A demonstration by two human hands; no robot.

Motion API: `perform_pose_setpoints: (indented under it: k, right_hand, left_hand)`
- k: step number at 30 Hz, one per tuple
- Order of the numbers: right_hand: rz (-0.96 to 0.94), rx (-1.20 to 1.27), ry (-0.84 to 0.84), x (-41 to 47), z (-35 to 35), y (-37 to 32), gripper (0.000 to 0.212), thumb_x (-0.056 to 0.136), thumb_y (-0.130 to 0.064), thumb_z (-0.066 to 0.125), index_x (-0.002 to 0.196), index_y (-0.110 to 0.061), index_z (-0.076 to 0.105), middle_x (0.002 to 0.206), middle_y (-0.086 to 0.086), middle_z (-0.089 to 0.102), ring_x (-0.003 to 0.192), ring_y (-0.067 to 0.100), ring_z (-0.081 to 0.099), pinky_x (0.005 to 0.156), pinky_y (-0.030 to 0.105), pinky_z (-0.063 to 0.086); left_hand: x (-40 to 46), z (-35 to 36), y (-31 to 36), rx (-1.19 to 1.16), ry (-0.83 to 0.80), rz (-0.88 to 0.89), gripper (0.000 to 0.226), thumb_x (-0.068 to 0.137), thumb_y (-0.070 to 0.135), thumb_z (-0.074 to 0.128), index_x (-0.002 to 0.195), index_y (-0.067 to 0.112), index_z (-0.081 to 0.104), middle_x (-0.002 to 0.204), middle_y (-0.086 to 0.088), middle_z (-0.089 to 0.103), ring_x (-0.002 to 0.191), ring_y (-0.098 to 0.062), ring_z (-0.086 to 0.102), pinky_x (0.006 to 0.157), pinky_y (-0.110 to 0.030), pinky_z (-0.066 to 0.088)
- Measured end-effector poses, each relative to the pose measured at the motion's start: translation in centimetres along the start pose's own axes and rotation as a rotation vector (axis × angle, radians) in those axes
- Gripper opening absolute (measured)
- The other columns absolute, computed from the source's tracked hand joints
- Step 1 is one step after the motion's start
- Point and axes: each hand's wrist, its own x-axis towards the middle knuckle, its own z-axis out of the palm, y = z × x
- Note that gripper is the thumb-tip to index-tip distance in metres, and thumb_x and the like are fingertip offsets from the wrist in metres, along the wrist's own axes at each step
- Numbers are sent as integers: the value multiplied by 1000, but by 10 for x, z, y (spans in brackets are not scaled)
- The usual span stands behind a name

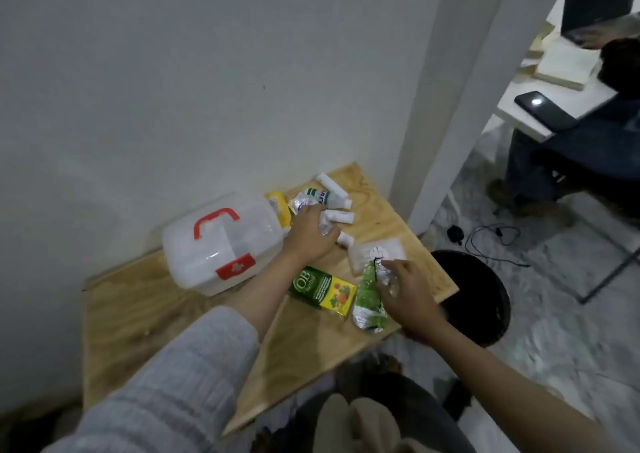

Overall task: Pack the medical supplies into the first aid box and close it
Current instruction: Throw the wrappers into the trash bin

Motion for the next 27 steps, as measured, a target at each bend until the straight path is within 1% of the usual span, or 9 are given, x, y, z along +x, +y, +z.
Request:
perform_pose_setpoints:
  k: [2, 5, 7, 9, 14, 20, 22, 24, 27]
  right_hand:
    - [46, 7, 62, -5, 5, 5, 40, 78, -14, 67, 117, -8, 61, 109, 22, 57, 103, 39, 55, 88, 44, 47]
    - [118, -16, 56, -15, 16, 9, 40, 76, -10, 67, 115, -10, 63, 107, 25, 54, 104, 43, 51, 87, 47, 47]
    - [152, -21, 45, -16, 20, 12, 40, 75, -14, 67, 115, -14, 62, 108, 22, 53, 105, 41, 49, 87, 47, 47]
    - [176, -35, 49, -16, 22, 13, 41, 74, -21, 64, 114, -17, 62, 109, 18, 53, 104, 38, 50, 86, 47, 48]
    - [237, -38, 132, -17, 27, 8, 43, 69, -30, 59, 109, -17, 66, 99, 12, 57, 98, 37, 51, 83, 46, 47]
    - [271, 7, 187, -16, 30, 4, 42, 66, -32, 64, 104, -15, 69, 90, 10, 58, 91, 34, 55, 78, 45, 46]
    - [232, 42, 204, -16, 31, 6, 42, 66, -27, 71, 105, -13, 68, 90, 8, 56, 86, 31, 57, 74, 44, 48]
    - [212, 115, 212, -16, 30, 5, 42, 68, -15, 76, 108, -11, 66, 94, 6, 53, 86, 25, 56, 73, 40, 50]
    - [199, 226, 234, -14, 28, 3, 43, 70, -2, 74, 111, -11, 64, 97, 3, 48, 86, 15, 49, 72, 33, 49]
  left_hand:
    - [6, 7, -5, 5, -7, -34, 58, 78, 48, 53, 116, 4, 57, 117, -18, 59, 113, -34, 54, 89, -41, 45]
    - [10, 15, -8, 59, -56, -142, 55, 87, 40, 54, 131, 7, 49, 134, -20, 46, 125, -36, 43, 98, -40, 39]
    - [15, 20, -10, 105, -82, -197, 62, 90, 42, 52, 142, 13, 37, 146, -19, 33, 134, -35, 33, 107, -43, 34]
    - [20, 25, -14, 106, -104, -247, 64, 91, 44, 50, 146, 16, 32, 150, -19, 25, 137, -36, 29, 109, -42, 31]
    - [26, 30, -15, 109, -100, -312, 52, 92, 41, 44, 141, 23, 40, 146, -21, 28, 133, -39, 33, 105, -38, 32]
    - [36, 36, -18, 141, -91, -347, 43, 93, 42, 41, 132, 26, 50, 146, -19, 33, 134, -39, 29, 109, -47, 29]
    - [37, 38, -20, 137, -69, -369, 43, 92, 44, 42, 132, 30, 51, 145, -17, 33, 133, -39, 29, 108, -48, 30]
    - [36, 39, -19, 127, -39, -389, 40, 92, 43, 45, 130, 32, 53, 146, -16, 31, 133, -39, 28, 105, -47, 30]
    - [36, 41, -19, 137, -3, -416, 36, 92, 39, 51, 128, 35, 55, 144, -15, 31, 129, -39, 29, 103, -46, 30]
